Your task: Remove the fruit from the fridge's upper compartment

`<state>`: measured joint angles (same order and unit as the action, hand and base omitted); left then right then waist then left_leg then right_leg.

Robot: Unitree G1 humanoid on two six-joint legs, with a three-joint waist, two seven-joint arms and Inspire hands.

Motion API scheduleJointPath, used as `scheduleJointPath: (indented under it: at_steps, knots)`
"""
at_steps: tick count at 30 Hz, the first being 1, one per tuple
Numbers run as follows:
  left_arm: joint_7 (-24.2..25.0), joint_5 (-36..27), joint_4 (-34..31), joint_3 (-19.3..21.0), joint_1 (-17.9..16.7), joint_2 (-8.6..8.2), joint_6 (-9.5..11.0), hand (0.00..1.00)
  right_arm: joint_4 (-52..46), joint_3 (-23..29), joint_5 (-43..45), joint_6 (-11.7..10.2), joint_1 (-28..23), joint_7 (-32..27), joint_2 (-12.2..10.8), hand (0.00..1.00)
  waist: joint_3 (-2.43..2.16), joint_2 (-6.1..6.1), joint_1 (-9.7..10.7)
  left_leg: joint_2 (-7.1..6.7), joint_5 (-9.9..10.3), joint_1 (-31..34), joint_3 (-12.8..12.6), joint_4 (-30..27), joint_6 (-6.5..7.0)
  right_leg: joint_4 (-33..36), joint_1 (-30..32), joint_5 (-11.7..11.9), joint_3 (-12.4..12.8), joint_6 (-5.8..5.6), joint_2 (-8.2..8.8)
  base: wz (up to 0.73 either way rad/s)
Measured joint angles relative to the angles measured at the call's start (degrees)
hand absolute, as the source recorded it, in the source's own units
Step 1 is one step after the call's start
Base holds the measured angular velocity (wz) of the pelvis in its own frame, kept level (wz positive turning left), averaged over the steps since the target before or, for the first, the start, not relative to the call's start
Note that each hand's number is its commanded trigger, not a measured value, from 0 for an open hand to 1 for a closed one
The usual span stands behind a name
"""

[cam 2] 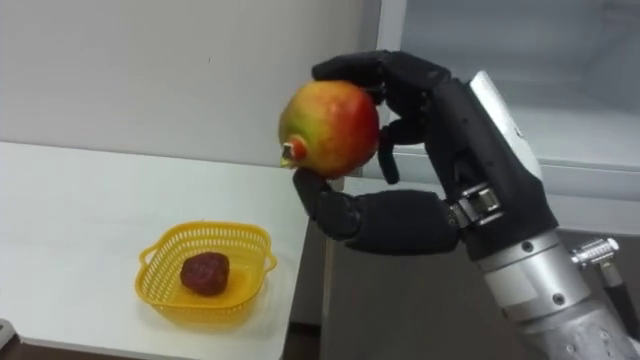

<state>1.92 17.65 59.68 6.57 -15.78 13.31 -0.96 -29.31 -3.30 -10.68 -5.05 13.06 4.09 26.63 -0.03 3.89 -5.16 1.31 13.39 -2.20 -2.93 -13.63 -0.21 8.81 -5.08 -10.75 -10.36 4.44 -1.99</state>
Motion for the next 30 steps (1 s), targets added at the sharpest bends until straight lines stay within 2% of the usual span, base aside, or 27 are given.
scheduleJointPath:
  at_steps: [2, 5, 8, 11, 15, 17, 19, 22, 24, 25, 27, 30]
  knots:
    - [0.11, -0.04, 0.70, -0.01, 0.41, 0.00, 0.20, 0.00, -1.56, -1.54, 1.76, -0.15, -1.34, 2.24, -0.65, 1.00, -0.26, 0.34, -0.17, 0.01, 0.00, -0.09, 0.02, -0.03, 0.00, 0.06, -0.17, 0.00, -0.20, 0.00, -0.01, 0.04]
    - [1.09, -0.07, 2.27, -0.04, 1.55, 0.00, 0.35, 0.00, -2.11, -2.85, 2.29, -0.15, -1.99, 4.69, -1.45, 1.00, -0.25, 0.43, -0.23, 0.05, 0.00, -0.38, 0.15, -0.09, 0.00, 0.08, -0.66, 0.00, -0.60, 0.00, 0.03, 0.07]
    - [1.24, -0.12, 2.26, -0.22, 1.78, 0.00, 0.81, 0.00, -2.82, -3.40, 2.70, -0.18, -3.30, 5.25, -1.76, 1.00, -0.09, 0.84, -1.21, 0.05, 0.00, -0.41, 0.09, -0.14, -0.01, 0.08, -0.70, 0.00, -0.39, 0.00, 0.01, 0.01]
    - [1.25, -0.11, 2.29, -1.21, 1.71, 0.13, 0.98, 0.00, -2.20, -5.35, 5.61, -0.54, -3.30, 5.40, -1.72, 1.00, 0.28, 1.34, -1.92, -0.02, 0.00, -0.73, 0.13, -0.19, -0.01, 0.01, -1.03, -0.02, -0.24, 0.01, -0.01, 0.00]
    - [1.61, -0.10, 3.32, -1.17, 1.94, 0.13, 1.22, 0.00, 0.97, -6.86, 11.15, -0.65, -3.79, 5.80, -1.83, 1.00, 0.36, 2.06, -3.36, -0.15, 0.04, -0.64, 0.58, -0.44, 0.05, 0.00, -1.22, -0.08, -0.13, -0.08, 0.02, 0.04]
    - [1.98, -0.06, 3.50, -1.28, 2.23, 0.19, 1.23, 0.00, 2.21, -6.87, 11.49, -0.65, -3.78, 5.91, -1.84, 1.00, 0.45, 2.32, -3.50, -0.60, 0.09, -0.10, 1.52, -0.91, 0.14, -0.02, -1.23, -0.20, -0.96, -0.25, 0.20, 0.21]
    - [2.29, -0.05, 3.47, -1.32, 2.25, 0.20, 1.21, 0.00, 3.78, -7.27, 12.25, -0.65, -3.75, 5.65, -1.83, 1.00, 0.46, 2.57, -4.60, -0.73, 0.09, 0.08, 1.71, -1.04, 0.15, -0.02, -1.13, -0.23, -1.11, -0.28, 0.26, 0.10]
    - [2.24, -0.06, 3.41, -1.33, 2.67, 0.41, 1.22, 0.00, 5.91, -10.03, 13.80, -0.38, -3.18, 5.31, -1.82, 1.00, 0.51, 3.24, -5.39, -0.84, 0.08, 0.57, 2.33, -1.19, 0.15, -0.10, -0.95, -0.23, -1.60, -0.27, 0.31, 0.11]
    - [2.11, -0.11, 3.52, -1.31, 2.89, 0.45, 1.25, 0.00, 6.71, -11.41, 15.50, -0.38, -2.28, 5.31, -1.78, 1.00, 0.95, 3.92, -6.56, -0.88, 0.08, 0.74, 2.47, -1.23, 0.15, -0.17, -0.95, -0.24, -1.63, -0.27, 0.32, 0.06]
    - [2.10, -0.11, 3.51, -1.28, 2.91, 0.49, 1.26, 0.00, 6.94, -11.58, 15.90, -0.38, -1.93, 5.31, -1.77, 1.00, 1.00, 4.13, -6.62, -0.94, 0.09, 0.87, 2.67, -1.28, 0.15, -0.20, -0.94, -0.24, -1.79, -0.27, 0.35, 0.16]
    - [2.25, -0.05, 3.74, -1.15, 3.00, 0.78, 1.31, 0.00, 8.45, -11.64, 18.56, -0.41, 0.00, 5.05, -1.69, 1.00, 0.99, 5.27, -6.97, -1.12, 0.09, 1.59, 3.23, -1.79, 0.16, -0.29, -0.89, -0.45, -2.76, -0.33, 0.60, 0.19]
    - [2.61, 0.08, 3.60, -0.99, 3.18, 1.07, 1.31, 0.00, 12.23, -11.80, 21.25, -0.57, 2.70, 3.09, -1.62, 1.00, 0.91, 6.25, -8.09, -1.15, 0.20, 1.99, 3.86, -2.16, 0.31, -0.33, -0.98, -0.55, -3.80, -0.49, 0.77, 0.15]
